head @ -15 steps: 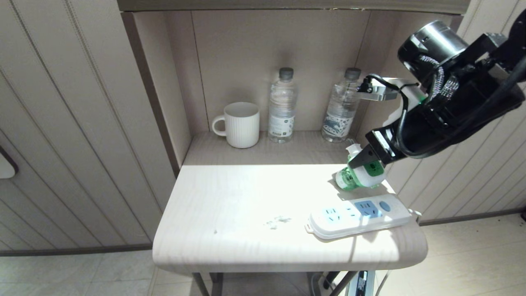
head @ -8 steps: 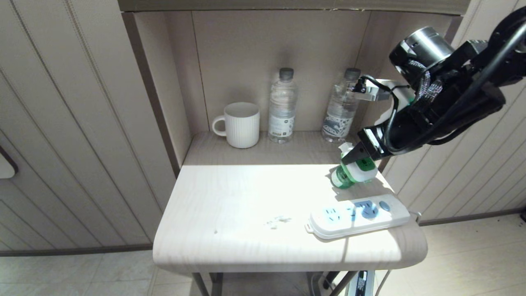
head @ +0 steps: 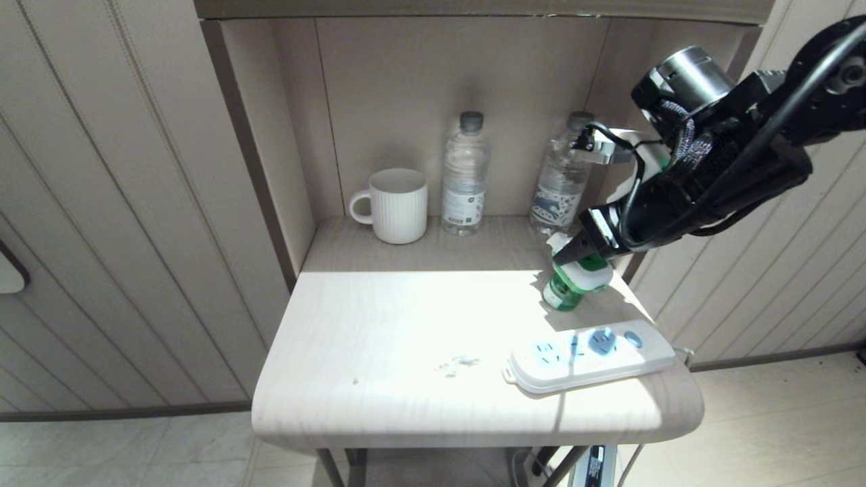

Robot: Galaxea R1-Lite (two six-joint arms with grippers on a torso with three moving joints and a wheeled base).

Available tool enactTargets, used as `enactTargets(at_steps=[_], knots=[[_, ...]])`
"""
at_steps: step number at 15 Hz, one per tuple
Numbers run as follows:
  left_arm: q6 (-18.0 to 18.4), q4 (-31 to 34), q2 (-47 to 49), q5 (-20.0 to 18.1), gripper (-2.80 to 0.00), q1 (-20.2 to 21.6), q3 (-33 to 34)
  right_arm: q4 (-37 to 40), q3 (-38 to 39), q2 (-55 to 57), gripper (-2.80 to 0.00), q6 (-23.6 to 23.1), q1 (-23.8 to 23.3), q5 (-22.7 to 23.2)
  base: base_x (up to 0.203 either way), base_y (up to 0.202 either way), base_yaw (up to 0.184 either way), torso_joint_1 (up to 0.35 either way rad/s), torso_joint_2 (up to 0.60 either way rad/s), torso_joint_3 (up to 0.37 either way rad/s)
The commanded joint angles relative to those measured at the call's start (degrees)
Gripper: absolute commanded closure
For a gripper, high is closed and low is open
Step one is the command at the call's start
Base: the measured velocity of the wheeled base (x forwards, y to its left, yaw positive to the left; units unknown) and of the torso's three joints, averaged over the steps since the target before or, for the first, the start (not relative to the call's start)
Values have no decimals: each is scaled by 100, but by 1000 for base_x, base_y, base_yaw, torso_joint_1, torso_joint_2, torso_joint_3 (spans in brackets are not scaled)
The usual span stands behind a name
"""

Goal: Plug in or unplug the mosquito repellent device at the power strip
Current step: Insert the plug into the socket

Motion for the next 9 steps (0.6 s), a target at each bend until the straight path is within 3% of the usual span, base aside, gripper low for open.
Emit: enactTargets(at_steps=[1,9], knots=[[1,3,2,0,0,-1,-4,-3,-2,38,0,2,4,5,0,0,0,0,0,0],[1,3,-2,0,0,1,2,-219,-2,83,0,-7,13,-9,0,0,0,0,0,0]])
